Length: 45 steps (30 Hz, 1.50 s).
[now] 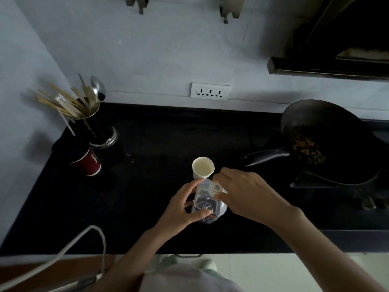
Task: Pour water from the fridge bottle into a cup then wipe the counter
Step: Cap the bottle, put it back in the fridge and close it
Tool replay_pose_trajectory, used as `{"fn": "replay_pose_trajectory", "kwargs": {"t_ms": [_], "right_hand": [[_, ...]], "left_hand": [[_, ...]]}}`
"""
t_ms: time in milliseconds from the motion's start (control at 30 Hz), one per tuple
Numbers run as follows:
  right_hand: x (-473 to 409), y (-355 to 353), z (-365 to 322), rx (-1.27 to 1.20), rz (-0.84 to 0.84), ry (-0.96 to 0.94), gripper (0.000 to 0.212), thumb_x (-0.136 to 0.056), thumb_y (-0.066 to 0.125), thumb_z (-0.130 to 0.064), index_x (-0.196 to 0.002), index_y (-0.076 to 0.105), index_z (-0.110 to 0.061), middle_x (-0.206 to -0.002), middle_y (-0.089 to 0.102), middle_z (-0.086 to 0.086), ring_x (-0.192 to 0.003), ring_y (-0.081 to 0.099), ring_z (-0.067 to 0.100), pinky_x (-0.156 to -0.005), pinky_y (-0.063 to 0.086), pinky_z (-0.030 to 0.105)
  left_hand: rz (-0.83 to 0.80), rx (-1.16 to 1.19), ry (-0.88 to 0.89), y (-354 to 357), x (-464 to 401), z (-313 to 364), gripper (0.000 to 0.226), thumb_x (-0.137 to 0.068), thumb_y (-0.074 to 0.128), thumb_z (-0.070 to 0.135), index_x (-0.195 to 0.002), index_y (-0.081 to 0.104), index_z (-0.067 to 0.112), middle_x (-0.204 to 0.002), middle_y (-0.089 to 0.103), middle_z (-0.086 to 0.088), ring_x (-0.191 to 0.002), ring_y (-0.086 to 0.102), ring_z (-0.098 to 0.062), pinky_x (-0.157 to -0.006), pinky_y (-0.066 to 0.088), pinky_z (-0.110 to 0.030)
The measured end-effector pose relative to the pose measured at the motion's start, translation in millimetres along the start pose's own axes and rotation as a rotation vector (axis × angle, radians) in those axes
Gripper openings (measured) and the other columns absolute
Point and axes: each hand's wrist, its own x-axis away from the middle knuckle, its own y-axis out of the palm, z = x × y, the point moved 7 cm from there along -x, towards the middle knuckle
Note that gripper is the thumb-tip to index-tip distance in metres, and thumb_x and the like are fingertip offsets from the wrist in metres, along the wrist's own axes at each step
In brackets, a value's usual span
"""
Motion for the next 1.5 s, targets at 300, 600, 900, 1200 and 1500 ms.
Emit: {"fn": "replay_pose_trajectory", "kwargs": {"t_ms": [300,600,900,1200,1500], "right_hand": [[11,8,4,-0.102,0.129,0.226,0.036,-0.079,0.068,-0.051,-0.089,0.062,-0.016,-0.081,0.058,-0.005,-0.067,0.058,0.010,-0.047,0.036,0.019],[13,6,0,-0.064,0.073,-0.110,0.036,-0.070,0.070,-0.003,-0.103,0.065,-0.017,-0.092,0.060,-0.003,-0.067,0.060,0.008,-0.043,0.043,0.015],[22,19,5,-0.270,0.175,0.215,0.035,-0.089,0.046,-0.049,-0.106,0.058,-0.021,-0.100,0.055,-0.006,-0.077,0.060,0.008,-0.046,0.051,0.022],[16,16,-1,-0.153,0.232,-0.124,0.024,-0.087,0.065,-0.020,-0.108,0.062,-0.010,-0.107,0.053,0.002,-0.085,0.052,0.007,-0.058,0.053,0.016],[15,24,10,-0.335,0.252,0.122,0.043,-0.083,0.059,-0.054,-0.112,0.059,-0.022,-0.107,0.055,-0.007,-0.087,0.058,0.005,-0.053,0.053,0.019]], "left_hand": [[-0.012,-0.057,0.005,-2,-2,1,0.076,-0.078,0.078,0.032,-0.140,0.037,0.043,-0.140,0.045,0.016,-0.133,0.042,-0.002,-0.106,0.046,-0.040],[-0.093,-0.034,0.011,2,-9,6,0.074,-0.076,0.080,0.025,-0.136,0.039,0.039,-0.135,0.054,0.017,-0.127,0.051,-0.007,-0.106,0.044,-0.035],[-0.094,-0.031,-0.016,2,-10,-1,0.075,-0.074,0.081,0.034,-0.136,0.038,0.041,-0.136,0.054,0.015,-0.128,0.050,-0.007,-0.107,0.042,-0.032],[-0.098,-0.053,0.002,3,-12,1,0.078,-0.076,0.081,0.032,-0.139,0.035,0.042,-0.137,0.050,0.023,-0.127,0.049,-0.002,-0.103,0.043,-0.027],[-0.105,-0.060,0.007,4,-10,4,0.076,-0.075,0.078,0.036,-0.138,0.036,0.043,-0.138,0.048,0.021,-0.127,0.047,0.001,-0.094,0.043,-0.014]]}}
